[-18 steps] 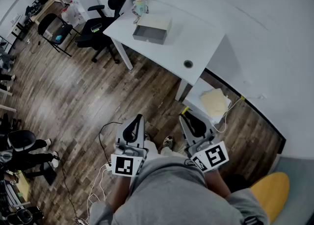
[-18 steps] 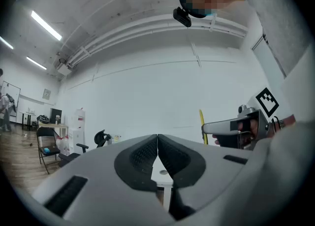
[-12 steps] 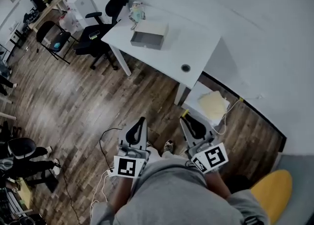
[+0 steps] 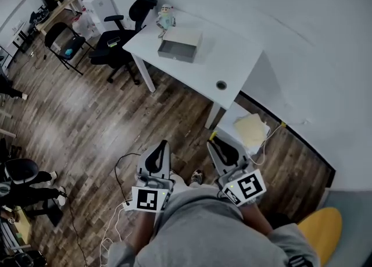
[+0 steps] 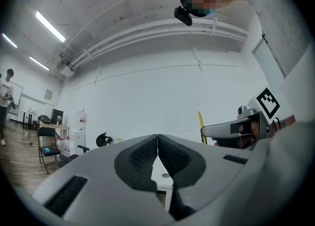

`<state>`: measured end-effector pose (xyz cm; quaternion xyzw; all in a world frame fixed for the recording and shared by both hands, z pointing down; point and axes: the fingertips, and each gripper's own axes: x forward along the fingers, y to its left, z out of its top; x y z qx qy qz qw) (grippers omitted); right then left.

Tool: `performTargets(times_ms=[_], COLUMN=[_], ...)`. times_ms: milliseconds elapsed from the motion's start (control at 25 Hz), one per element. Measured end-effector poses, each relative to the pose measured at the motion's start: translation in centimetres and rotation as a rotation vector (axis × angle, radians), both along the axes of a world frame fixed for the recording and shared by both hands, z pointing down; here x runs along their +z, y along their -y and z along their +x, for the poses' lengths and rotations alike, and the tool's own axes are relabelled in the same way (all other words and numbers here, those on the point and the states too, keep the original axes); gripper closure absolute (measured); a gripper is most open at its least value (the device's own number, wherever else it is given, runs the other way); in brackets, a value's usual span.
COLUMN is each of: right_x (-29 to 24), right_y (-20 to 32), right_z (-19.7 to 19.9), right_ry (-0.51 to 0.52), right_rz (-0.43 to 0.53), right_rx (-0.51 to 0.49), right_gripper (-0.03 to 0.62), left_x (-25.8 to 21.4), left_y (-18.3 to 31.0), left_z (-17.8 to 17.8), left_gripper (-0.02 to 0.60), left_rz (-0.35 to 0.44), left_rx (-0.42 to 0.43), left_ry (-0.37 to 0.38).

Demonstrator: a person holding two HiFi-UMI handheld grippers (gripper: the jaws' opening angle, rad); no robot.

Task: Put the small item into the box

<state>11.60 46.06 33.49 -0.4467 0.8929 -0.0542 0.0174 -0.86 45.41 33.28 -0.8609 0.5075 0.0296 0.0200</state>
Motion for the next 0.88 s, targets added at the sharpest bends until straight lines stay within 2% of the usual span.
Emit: performTargets(times_ms=[120, 320, 520, 880], right_x=[0.1, 0.6, 0.9, 1.3], right_y=[0.2, 0.5, 1.3, 5.1], right_z=[-0.7, -1.2, -2.3, -4.1], right_ry=[-0.006, 0.019, -0.004, -0.016], right_rz=[0.001, -0.018, -0.021, -0.037], right_rx=[-0.025, -0.05, -0.068, -0.041], right_gripper=[0.512, 0.511, 0.511, 0.511], left_x=[0.1, 1.1, 1.3, 1.1], left_y=[-0.2, -1.1, -0.3, 4.1], left_z=[-0.7, -1.0, -2.0, -3.0], left_gripper=[0.548, 0.548, 0.548, 0.548], left_rz=[0.007, -0.029, -0.03, -0.014], left_rx=[-0.024, -0.048, -0.064, -0.023], left_ry=[0.004, -0.003, -0.009, -0.009])
